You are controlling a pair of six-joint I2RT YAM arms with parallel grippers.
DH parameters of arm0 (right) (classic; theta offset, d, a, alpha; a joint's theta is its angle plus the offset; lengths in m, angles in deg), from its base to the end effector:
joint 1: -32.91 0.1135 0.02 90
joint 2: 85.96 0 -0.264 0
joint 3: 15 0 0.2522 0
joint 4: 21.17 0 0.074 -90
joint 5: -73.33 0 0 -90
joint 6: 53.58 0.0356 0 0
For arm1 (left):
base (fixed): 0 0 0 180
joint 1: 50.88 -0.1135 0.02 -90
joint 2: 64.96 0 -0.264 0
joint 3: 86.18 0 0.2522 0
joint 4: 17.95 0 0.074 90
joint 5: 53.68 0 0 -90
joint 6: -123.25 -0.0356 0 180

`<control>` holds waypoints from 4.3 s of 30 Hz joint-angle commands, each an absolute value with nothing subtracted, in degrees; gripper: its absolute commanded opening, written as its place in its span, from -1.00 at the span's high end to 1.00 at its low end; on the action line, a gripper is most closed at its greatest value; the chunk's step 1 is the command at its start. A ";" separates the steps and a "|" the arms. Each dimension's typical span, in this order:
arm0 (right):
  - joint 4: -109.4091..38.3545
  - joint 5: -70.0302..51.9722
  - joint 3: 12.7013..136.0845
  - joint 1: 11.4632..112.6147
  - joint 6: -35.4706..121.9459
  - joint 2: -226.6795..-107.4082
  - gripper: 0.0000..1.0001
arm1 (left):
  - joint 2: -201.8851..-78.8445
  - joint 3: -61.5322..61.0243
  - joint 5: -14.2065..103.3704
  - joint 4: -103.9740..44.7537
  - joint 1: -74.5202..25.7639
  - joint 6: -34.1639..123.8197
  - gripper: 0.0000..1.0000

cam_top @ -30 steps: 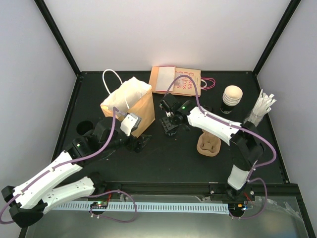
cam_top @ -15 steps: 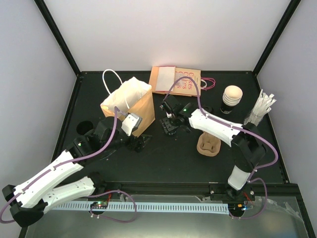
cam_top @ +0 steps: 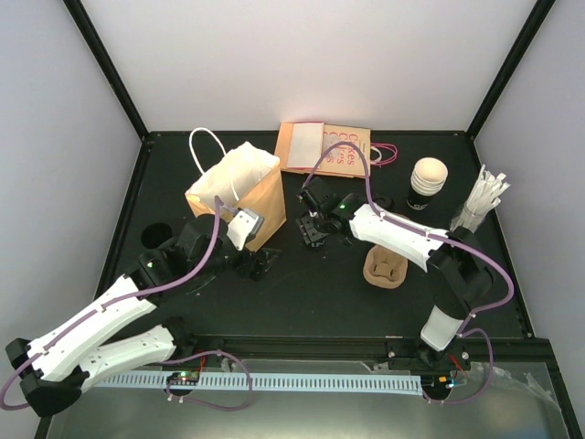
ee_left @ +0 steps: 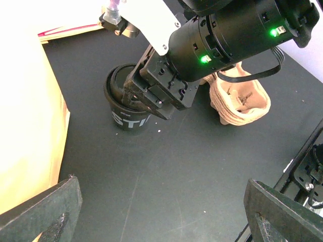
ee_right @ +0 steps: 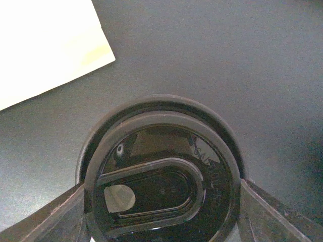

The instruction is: Pack the takeout coffee

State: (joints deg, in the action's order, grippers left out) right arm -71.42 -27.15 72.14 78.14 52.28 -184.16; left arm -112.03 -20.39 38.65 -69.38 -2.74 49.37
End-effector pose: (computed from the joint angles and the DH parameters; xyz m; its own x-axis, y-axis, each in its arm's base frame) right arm 0.2564 0.2492 0.2308 -0.7683 -0.3929 -0.5054 -0.4435 0.8960 -0.0223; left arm 0.1132 -0.1285 0.3285 -0.5594 0.2086 -0.8022 0.6367 0.7278 -0.2547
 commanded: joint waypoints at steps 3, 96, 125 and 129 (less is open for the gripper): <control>-72.74 -32.02 69.74 77.76 53.54 -185.23 -0.46 | -113.06 -19.13 39.70 -68.41 -2.49 50.11 -0.81; -84.38 -11.43 56.57 98.11 50.92 -170.66 -0.35 | -111.31 -29.76 43.88 -66.80 -8.99 73.29 -0.39; -80.77 -23.16 52.09 104.73 59.65 -168.81 -0.35 | -112.32 -47.37 66.25 -50.03 -10.44 78.99 -0.10; -80.04 -24.96 51.85 105.82 61.56 -168.56 -0.34 | -111.71 -47.64 67.39 -49.44 -10.39 78.12 -0.14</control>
State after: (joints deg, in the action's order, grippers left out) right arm -73.78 -23.63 55.16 104.72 58.14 -166.63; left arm -112.22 -47.69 64.22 -52.60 -10.43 78.33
